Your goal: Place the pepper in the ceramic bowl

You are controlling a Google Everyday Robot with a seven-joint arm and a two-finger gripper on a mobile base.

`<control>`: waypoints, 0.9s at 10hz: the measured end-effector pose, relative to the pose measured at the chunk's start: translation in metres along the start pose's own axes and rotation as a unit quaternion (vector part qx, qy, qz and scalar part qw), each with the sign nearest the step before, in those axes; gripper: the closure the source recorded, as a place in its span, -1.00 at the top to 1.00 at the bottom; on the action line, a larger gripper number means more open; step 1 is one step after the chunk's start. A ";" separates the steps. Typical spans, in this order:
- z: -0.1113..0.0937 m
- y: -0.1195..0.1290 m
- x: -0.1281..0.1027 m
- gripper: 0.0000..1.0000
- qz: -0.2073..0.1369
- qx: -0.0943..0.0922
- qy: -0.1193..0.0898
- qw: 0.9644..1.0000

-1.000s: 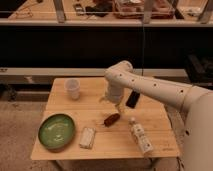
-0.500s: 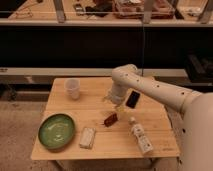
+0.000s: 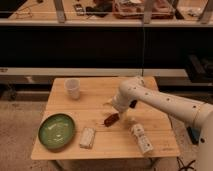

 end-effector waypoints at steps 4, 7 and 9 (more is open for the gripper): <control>0.025 0.026 -0.013 0.60 0.007 -0.021 -0.033 0.999; 0.029 0.019 -0.016 0.60 0.001 -0.038 -0.050 0.998; 0.028 0.007 -0.015 0.60 -0.007 -0.049 -0.054 0.997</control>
